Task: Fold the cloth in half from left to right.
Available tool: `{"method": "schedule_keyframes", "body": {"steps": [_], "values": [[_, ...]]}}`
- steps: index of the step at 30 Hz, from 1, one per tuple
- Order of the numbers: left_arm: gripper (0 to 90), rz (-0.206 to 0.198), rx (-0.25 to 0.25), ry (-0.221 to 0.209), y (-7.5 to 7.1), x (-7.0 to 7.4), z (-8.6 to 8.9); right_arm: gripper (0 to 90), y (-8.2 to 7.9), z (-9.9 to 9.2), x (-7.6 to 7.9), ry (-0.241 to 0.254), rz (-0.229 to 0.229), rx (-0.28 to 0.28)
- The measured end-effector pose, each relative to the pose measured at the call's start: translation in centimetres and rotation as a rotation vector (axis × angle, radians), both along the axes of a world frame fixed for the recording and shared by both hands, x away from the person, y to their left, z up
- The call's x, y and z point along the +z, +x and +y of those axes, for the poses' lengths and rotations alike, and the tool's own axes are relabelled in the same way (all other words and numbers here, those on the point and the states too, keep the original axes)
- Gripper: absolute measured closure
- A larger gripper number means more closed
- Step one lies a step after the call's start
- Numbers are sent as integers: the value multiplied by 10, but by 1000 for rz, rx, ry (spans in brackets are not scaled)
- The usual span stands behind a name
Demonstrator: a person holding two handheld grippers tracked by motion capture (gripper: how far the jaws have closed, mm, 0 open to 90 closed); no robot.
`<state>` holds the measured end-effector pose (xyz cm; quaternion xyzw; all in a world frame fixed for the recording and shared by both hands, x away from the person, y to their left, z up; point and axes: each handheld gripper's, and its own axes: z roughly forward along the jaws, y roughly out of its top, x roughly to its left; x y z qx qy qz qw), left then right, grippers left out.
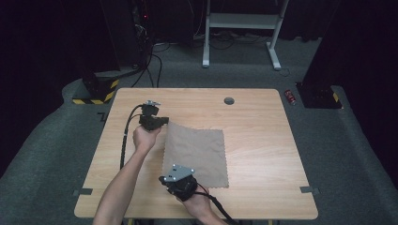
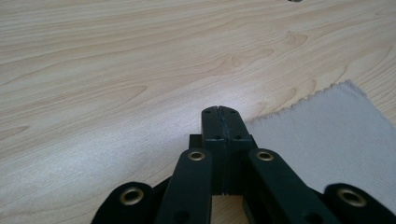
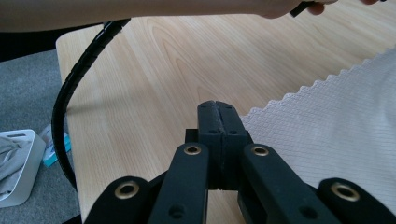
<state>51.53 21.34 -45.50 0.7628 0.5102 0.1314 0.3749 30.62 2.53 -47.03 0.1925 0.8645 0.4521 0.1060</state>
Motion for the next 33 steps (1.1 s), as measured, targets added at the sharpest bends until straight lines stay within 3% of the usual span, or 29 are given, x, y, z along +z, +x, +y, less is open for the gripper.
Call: {"method": "schedule_keyframes", "body": {"steps": [5, 16, 33], "values": [[900, 4, -5, -10, 1, -4, -5, 900, 0, -7, -2, -6, 3, -11], [900, -8, -77, -28, 6, -7, -45, 900, -5, -42, -10, 9, 5, -77], [900, 3, -109, -21, 12, -10, -69, 900, -7, -84, -18, 24, 24, -172]]}}
